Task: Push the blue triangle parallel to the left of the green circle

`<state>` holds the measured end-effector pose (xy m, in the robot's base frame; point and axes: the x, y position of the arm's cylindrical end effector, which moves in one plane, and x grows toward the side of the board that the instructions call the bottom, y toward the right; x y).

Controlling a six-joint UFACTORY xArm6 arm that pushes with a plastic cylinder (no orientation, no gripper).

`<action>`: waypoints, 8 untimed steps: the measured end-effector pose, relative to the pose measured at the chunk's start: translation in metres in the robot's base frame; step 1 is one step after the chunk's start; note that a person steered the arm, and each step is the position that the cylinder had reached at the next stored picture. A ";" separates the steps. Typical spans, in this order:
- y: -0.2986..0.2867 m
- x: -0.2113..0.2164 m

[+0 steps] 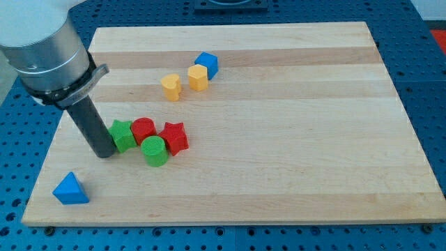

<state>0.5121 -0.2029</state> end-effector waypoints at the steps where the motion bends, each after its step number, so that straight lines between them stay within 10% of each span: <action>1: -0.018 0.000; 4: -0.082 0.083; 8: 0.010 0.074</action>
<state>0.5856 -0.1927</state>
